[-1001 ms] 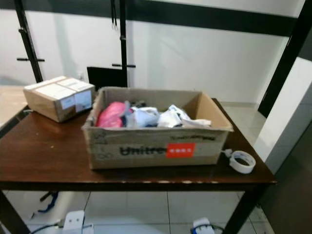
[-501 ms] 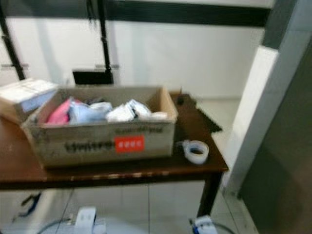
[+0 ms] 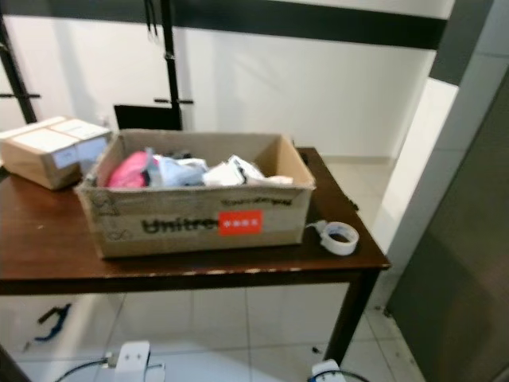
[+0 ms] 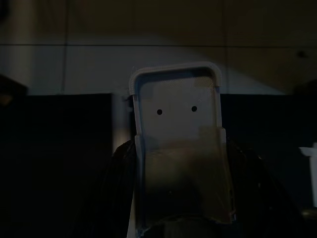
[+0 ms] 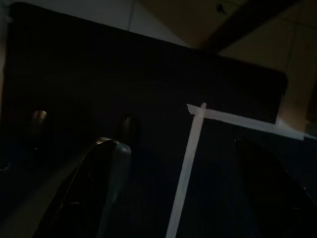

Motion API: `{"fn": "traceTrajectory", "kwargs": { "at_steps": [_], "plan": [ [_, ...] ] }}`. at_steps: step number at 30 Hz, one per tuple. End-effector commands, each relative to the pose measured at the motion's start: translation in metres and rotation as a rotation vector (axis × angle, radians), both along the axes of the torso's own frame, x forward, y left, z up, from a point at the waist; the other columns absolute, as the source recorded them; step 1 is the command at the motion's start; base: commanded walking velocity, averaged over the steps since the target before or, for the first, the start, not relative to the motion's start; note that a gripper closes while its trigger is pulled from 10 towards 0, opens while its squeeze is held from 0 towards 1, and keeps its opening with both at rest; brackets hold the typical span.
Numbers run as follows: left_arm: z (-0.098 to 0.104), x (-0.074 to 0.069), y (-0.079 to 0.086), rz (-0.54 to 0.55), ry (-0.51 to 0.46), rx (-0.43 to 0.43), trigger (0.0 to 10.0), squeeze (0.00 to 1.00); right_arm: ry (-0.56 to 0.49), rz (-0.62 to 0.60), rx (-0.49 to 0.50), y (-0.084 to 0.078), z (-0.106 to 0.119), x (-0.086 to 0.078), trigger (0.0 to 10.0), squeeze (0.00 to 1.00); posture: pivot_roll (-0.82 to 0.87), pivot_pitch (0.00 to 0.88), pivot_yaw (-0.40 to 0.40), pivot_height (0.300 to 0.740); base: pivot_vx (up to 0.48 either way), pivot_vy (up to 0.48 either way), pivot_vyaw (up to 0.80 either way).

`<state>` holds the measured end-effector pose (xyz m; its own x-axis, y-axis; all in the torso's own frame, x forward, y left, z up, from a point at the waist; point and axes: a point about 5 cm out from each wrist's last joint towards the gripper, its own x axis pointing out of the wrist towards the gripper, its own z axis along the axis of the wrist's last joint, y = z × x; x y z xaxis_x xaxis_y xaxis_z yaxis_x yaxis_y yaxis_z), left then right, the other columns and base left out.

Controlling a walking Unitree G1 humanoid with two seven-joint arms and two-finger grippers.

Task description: Picking trash to rubbish bin

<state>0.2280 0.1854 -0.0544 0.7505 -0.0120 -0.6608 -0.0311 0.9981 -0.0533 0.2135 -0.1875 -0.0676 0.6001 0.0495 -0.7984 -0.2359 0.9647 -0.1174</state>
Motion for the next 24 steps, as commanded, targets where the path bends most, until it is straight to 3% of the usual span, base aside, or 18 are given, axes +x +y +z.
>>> {"fn": "traceTrajectory", "kwargs": {
  "at_steps": [1,12,24],
  "plan": [
    [-0.0014,-0.0021,0.0001,-0.014,0.007,0.011,10.0,0.0,-0.001,-0.007,-0.011,-0.0042,0.0006,0.0,10.0,0.0,0.01,0.0,-0.046,0.74,0.0,0.0,0.0],
    [0.0054,0.0069,0.0029,-0.032,-0.03,0.033,10.0,0.0,-0.013,-0.025,-0.007,-0.0066,0.0023,0.0023,10.0,0.0,0.03,0.0,-0.044,0.74,0.0,0.0,0.0],
    [0.0032,0.0026,0.0078,0.002,-0.018,0.04,10.0,0.0,0.004,-0.016,-0.007,-0.0053,-0.0005,-0.002,10.0,0.0,0.04,0.0,-0.061,0.74,0.0,0.0,0.0]
  ]
}}
